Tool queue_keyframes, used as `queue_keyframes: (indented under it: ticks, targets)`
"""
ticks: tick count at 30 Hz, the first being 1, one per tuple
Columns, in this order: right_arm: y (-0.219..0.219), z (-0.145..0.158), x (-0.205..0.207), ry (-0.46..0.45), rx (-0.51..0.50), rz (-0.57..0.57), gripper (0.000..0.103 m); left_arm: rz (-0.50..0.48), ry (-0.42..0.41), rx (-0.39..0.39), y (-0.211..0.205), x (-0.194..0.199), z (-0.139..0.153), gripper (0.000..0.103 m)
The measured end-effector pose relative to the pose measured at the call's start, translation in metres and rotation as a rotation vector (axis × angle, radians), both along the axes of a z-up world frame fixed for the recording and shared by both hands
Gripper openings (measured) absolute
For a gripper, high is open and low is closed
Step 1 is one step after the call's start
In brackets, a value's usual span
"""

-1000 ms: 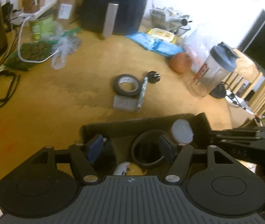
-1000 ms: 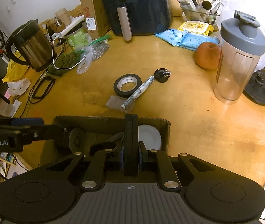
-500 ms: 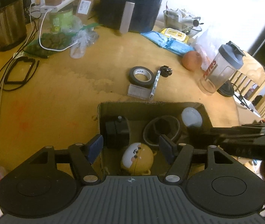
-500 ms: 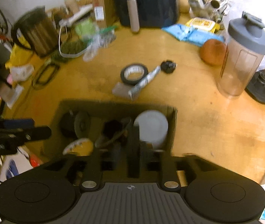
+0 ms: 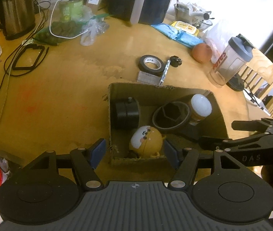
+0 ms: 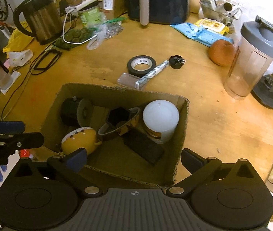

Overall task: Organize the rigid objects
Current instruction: 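Carry the hex cylinder and block into the box and open both tools, then reach the right tool to the black round plug and close on it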

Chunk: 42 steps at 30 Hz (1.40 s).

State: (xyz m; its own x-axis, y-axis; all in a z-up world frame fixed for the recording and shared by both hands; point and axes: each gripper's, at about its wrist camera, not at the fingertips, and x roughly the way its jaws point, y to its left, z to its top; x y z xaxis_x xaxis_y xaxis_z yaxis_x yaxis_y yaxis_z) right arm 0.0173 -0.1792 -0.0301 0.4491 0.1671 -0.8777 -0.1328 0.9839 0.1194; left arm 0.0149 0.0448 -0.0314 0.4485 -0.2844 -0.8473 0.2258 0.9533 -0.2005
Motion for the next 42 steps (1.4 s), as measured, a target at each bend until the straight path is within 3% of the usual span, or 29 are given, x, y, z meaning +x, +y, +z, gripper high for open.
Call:
queue_keyframes:
  ticks: [11, 28, 42]
  targets:
    - [-0.004, 0.000, -0.002, -0.031, -0.014, -0.041, 0.103, -0.018, -0.002, 0.018, -0.003, -0.005, 0.002, 0.065]
    - [-0.028, 0.041, 0.045, -0.153, -0.036, -0.096, 0.103, -0.024, -0.144, 0.012, -0.014, 0.033, 0.042, 0.065]
    - [-0.048, 0.028, 0.074, -0.193, -0.092, -0.025, 0.103, 0.009, -0.099, 0.023, -0.017, 0.036, 0.033, 0.065]
